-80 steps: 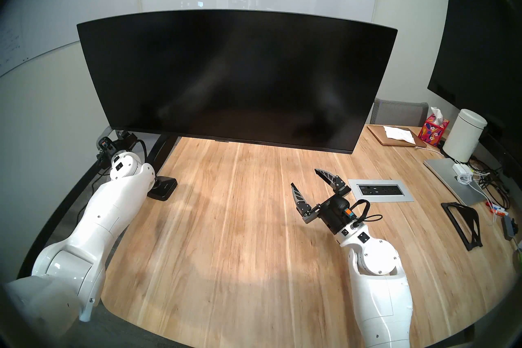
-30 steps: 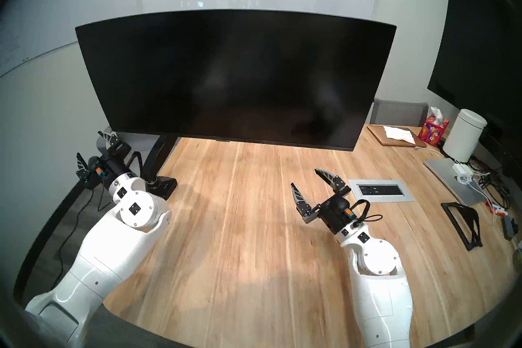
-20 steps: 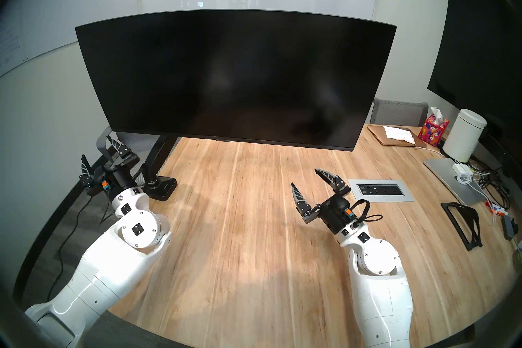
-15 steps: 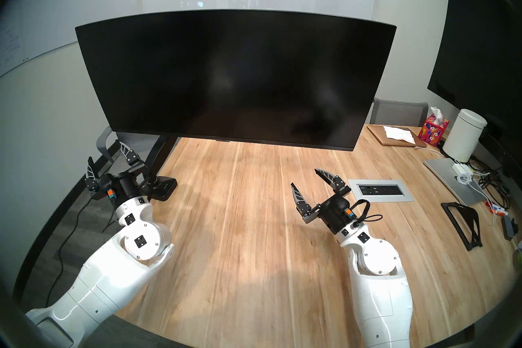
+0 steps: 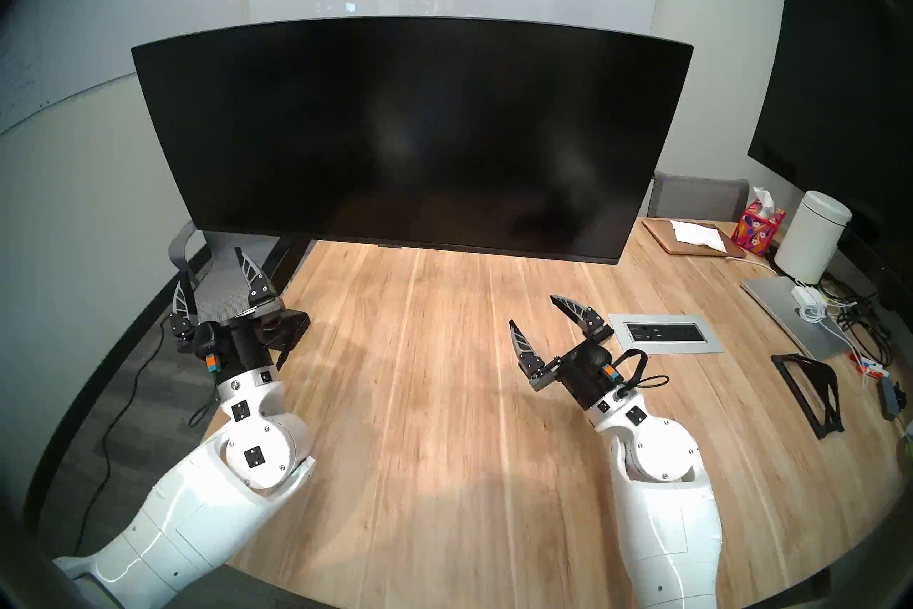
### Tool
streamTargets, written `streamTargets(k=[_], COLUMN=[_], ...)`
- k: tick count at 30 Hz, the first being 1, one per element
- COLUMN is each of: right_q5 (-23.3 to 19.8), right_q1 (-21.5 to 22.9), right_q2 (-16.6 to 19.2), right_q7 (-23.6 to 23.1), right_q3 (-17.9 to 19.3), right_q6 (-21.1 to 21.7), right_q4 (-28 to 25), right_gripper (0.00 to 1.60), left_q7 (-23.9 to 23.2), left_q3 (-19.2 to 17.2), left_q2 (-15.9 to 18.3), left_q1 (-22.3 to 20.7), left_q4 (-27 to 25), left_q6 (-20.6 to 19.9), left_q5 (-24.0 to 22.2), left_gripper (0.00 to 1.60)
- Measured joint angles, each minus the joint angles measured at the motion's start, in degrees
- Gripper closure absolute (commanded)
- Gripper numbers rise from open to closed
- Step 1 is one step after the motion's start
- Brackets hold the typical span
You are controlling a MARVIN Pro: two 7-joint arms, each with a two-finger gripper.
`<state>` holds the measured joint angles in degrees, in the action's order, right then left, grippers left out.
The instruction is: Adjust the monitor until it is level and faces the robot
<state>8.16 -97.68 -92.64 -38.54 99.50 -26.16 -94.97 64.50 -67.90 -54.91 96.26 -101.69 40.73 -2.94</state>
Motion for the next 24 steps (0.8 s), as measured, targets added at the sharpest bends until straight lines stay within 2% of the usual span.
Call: streamTargets(k=[10,16,24], right_q5=[0.00,0.00,0.00], right_q1=[0.00,0.00,0.00], right_q2=[0.00,0.00,0.00], right_q7=[0.00,0.00,0.00], right_q3=[0.00,0.00,0.00], right_q6=[0.00,0.00,0.00], right_q4=[-0.01,-0.01,-0.02], right_gripper=[0.00,0.00,0.00], left_q7=[-0.51,-0.68,-0.52], left_q3=[0.97,2.98,3.62], left_q2=[-2.03,-3.23,-4.09], left_q1=[2.13,3.38,4.00], left_q4=[-2.75,-3.98,-4.23], left_q6=[0.18,0.19,-0.05], left_q5=[3.41,6.27,7.72], left_gripper=[0.00,0.00,0.00])
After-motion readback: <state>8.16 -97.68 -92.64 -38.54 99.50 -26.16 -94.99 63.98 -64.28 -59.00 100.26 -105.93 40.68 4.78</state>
